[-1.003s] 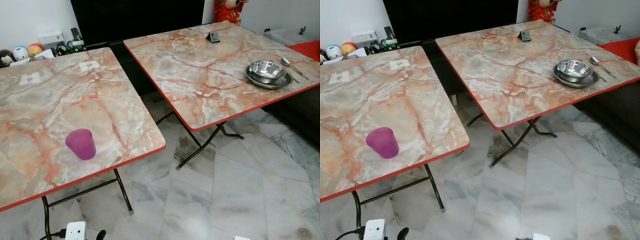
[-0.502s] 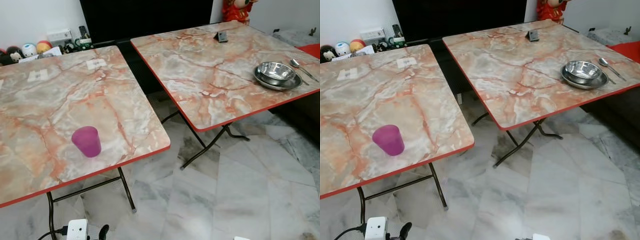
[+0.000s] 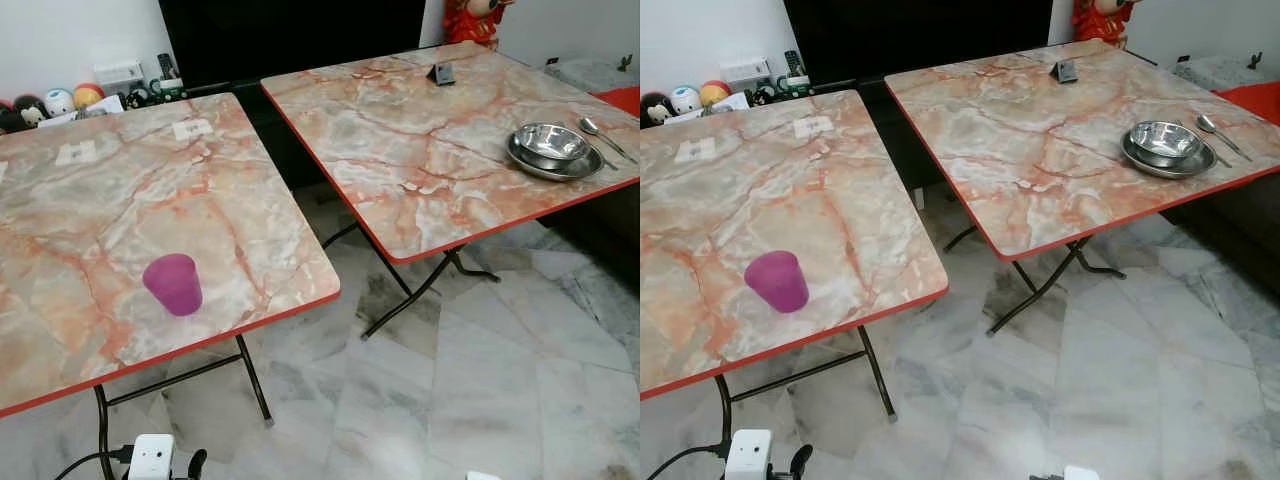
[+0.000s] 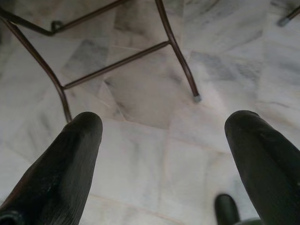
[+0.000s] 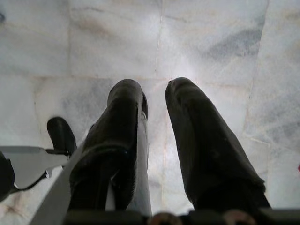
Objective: Setting the table
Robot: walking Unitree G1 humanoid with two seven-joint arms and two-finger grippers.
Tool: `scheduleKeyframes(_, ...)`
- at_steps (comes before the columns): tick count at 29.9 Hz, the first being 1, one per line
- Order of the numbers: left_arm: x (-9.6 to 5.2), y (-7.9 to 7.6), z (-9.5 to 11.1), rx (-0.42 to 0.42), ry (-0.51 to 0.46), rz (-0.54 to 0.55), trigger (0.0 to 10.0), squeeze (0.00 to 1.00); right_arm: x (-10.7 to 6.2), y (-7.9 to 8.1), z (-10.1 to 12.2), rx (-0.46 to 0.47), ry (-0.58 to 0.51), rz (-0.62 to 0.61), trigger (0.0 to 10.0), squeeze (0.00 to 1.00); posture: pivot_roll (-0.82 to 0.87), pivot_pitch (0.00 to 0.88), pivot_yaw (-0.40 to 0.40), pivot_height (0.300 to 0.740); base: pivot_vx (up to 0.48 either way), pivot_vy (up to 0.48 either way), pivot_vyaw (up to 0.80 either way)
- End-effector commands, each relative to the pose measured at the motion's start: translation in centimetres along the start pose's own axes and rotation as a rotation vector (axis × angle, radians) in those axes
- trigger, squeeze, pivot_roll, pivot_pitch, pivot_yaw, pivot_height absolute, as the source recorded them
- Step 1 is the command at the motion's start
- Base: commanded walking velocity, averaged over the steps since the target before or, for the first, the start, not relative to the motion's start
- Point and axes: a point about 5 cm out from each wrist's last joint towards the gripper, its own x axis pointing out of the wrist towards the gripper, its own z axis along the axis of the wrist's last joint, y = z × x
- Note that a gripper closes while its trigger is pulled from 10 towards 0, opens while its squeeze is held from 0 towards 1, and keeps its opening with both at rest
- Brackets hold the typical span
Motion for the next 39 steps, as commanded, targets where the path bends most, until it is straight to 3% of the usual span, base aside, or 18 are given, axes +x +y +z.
scheduleKeyframes(1, -0.2, 0.4, -0.5, 0.036, 0.026, 0.014, 10.0, 0.0, 0.0, 0.0, -0.2, 0.009, 0.008, -0.006, 10.0, 0.0, 0.02, 0.039, 0.064, 0.74, 0.0, 0.0, 0.0)
scheduleKeyframes(7, 0.0, 0.6, -0.1, 0.031, 0.024, 0.026, 10.0, 0.0, 0.1, 0.3, 0.6, 0.011, -0.013, -0.006, 10.0, 0.0, 0.01, 0.014, 0.07, 0.74, 0.0, 0.0, 0.0)
scheduleKeyframes(19, -0.7, -0.5, -0.8, 0.025, -0.003, -0.084, 10.0, 0.0, -0.1, -0.5, 0.1, 0.03, -0.021, -0.036, 10.0, 0.0, 0.0, 0.003, 0.084, 0.74, 0.0, 0.0, 0.0)
scheduleKeyframes(20, -0.5, 1.1, 2.4, 0.033, -0.188, -0.09, 10.0, 0.0, -0.1, -0.6, -0.2, 0.022, -0.016, -0.036, 10.0, 0.0, 0.01, 0.007, 0.076, 0.74, 0.0, 0.0, 0.0)
scheduleKeyframes(21, -0.9, 1.7, 4.1, 0.043, -0.283, -0.097, 10.0, 0.0, -0.1, -0.7, -0.3, 0.021, -0.014, -0.037, 10.0, 0.0, 0.02, 0.009, 0.073, 0.74, 0.0, 0.0, 0.0)
scheduleKeyframes(23, -2.1, 2.6, 5.2, 0.108, -0.352, -0.076, 10.0, 0.0, -0.2, -0.6, -0.4, 0.019, -0.012, -0.038, 10.0, 0.0, 0.03, 0.015, 0.065, 0.74, 0.0, 0.0, 0.0)
scheduleKeyframes(24, -2.5, 2.7, 5.6, 0.091, -0.387, -0.085, 10.0, 0.0, -0.1, -0.5, -0.3, 0.011, -0.015, -0.032, 10.0, 0.0, 0.03, 0.025, 0.058, 0.74, 0.0, 0.0, 0.0)
scheduleKeyframes(33, -3.1, 2.2, 7.6, 0.048, -0.48, -0.138, 10.0, 0.0, 0.1, 0.1, 1.1, 0.018, -0.059, -0.023, 10.0, 0.0, 0.02, 0.053, 0.053, 0.74, 0.0, 0.0, 0.0)
scheduleKeyframes(35, -3.9, 2.2, 7.8, 0.044, -0.48, -0.138, 10.0, 0.0, 0.1, 0.0, 1.2, 0.026, -0.065, -0.025, 10.0, 0.0, 0.01, 0.053, 0.05, 0.74, 0.0, 0.0, 0.0)
scheduleKeyframes(36, -5.1, 2.3, 8.1, 0.032, -0.477, -0.137, 10.0, 0.0, 0.1, -0.1, 1.3, 0.022, -0.067, -0.027, 10.0, 0.0, 0.02, 0.055, 0.046, 0.74, 0.0, 0.0, 0.0)
scheduleKeyframes(39, -5.9, 2.1, 8.5, 0.017, -0.485, -0.148, 10.0, 0.0, 0.1, -0.2, 1.3, 0.011, -0.065, -0.029, 10.0, 0.0, 0.04, 0.062, 0.037, 0.74, 0.0, 0.0, 0.0)
